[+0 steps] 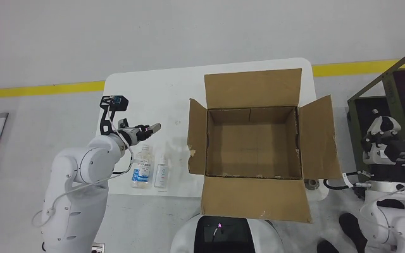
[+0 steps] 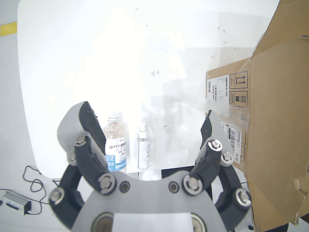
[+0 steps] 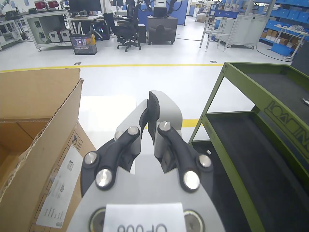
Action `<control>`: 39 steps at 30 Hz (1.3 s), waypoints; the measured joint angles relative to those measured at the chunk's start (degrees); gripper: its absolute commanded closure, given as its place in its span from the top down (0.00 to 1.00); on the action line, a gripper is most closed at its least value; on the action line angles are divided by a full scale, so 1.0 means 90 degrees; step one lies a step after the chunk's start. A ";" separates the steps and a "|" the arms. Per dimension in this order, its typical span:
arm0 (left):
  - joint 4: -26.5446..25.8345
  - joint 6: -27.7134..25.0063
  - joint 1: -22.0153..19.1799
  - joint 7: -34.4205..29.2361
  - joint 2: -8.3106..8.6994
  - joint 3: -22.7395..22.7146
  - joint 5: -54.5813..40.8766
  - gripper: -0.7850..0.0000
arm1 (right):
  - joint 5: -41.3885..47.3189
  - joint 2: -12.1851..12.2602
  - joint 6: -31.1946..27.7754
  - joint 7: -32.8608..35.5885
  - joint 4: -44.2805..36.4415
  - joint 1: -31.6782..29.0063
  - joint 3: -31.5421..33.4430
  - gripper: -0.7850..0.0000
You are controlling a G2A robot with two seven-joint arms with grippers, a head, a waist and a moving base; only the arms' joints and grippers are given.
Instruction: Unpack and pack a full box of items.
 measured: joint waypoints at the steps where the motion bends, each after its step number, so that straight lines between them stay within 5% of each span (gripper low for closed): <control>1: 0.0000 0.0000 0.0000 0.0000 0.0000 0.0000 0.0000 1.00 | 0.0000 0.0000 0.0000 0.0000 0.0000 0.0000 0.0000 0.00; 7: 0.0093 -0.0565 0.0179 -0.0067 0.0064 -0.0142 -0.0042 1.00 | 0.0000 0.0000 0.0000 0.0000 0.0000 0.0000 0.0000 0.00; 18: 0.0777 -0.1369 0.0200 -0.2437 0.0303 -0.0386 -0.0084 1.00 | 0.0000 0.0000 0.0000 -0.0001 0.0000 0.0000 0.0000 0.00; 34: 0.0946 -0.1662 0.0368 -0.2400 0.0363 -0.0130 0.0244 1.00 | 0.0000 0.0000 0.0000 0.0000 0.0000 0.0000 0.0000 0.00; 39: 0.1314 -0.1881 0.0490 -0.1916 0.0399 -0.0075 0.0347 1.00 | 0.0000 0.0000 0.0000 0.0000 0.0000 0.0000 0.0000 0.00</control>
